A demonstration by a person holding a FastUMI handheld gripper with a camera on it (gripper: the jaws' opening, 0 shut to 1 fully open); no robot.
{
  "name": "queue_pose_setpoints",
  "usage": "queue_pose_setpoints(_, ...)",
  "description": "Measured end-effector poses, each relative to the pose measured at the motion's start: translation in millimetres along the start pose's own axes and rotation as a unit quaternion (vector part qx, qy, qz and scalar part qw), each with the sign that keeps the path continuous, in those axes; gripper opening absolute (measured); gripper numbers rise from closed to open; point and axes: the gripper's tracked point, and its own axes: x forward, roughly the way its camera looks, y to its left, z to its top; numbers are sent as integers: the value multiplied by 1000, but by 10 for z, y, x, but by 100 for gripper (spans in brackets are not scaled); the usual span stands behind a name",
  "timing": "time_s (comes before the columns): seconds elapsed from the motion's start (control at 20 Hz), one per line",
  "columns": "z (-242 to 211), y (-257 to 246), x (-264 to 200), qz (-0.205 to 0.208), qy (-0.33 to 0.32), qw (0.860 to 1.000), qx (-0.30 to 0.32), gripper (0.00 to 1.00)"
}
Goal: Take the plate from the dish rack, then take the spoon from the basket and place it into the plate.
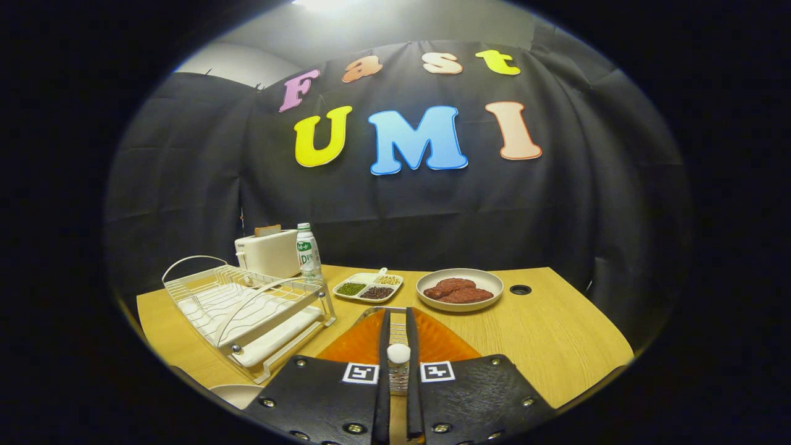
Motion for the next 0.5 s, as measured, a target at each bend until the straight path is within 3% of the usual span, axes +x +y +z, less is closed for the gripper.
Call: queue_pose_setpoints(0.5,672,56,-407,-31,-12,999,-13,6)
